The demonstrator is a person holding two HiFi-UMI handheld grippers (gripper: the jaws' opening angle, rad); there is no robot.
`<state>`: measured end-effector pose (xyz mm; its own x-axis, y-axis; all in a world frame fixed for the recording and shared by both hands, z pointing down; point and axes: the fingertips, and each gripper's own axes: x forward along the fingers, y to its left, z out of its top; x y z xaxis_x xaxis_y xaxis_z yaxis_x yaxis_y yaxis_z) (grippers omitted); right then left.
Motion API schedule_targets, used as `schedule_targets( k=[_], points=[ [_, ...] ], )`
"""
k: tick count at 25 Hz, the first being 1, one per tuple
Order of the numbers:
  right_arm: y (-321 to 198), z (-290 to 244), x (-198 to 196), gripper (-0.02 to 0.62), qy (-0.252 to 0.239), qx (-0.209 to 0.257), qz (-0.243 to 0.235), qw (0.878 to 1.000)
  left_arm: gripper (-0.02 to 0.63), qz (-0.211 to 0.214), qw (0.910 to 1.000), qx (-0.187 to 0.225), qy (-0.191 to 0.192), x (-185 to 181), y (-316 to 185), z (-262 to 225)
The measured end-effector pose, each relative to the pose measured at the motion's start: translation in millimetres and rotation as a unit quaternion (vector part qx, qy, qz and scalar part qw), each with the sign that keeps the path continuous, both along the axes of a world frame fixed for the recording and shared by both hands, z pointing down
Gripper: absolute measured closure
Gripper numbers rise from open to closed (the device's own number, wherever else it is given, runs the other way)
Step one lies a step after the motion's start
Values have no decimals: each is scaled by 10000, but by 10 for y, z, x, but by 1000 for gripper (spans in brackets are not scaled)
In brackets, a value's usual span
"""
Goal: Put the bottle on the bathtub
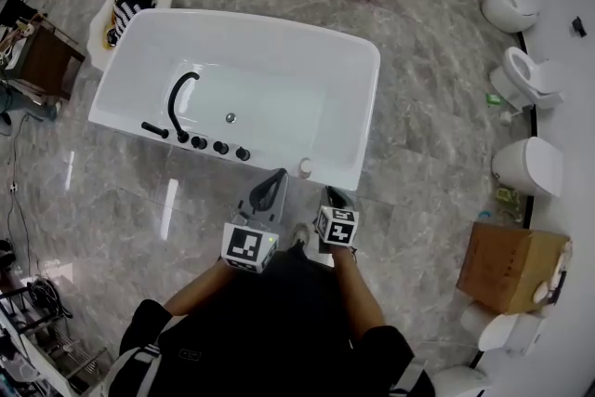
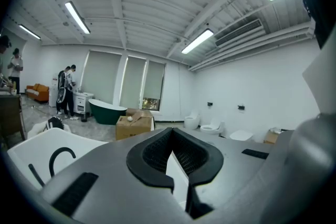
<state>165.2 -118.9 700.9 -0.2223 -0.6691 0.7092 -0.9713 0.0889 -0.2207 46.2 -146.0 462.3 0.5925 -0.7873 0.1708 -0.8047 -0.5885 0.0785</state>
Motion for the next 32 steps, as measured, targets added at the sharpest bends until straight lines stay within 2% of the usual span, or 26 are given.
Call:
schedule_targets(
  k=[4, 9, 15, 25, 32],
  points=[
    [82, -452, 93, 575, -106, 502, -173, 9985, 591, -273, 9996, 15, -33, 116, 275, -13],
    [172, -953, 59, 581, -358, 1111, -227, 9929, 591, -620, 9980, 143, -10, 22, 502, -127],
    [377, -1410, -23, 584, -525, 1506, -165, 9871, 591, -738, 9970, 220, -28, -108, 677, -197],
    [557, -1765, -159, 584, -516, 1839, 12, 9816, 591, -453, 9983, 348, 106, -237, 617, -373],
    [604, -1834, -257, 585, -496, 2000, 154, 9784, 591, -350, 9986, 349, 200, -354, 631, -276]
  ],
)
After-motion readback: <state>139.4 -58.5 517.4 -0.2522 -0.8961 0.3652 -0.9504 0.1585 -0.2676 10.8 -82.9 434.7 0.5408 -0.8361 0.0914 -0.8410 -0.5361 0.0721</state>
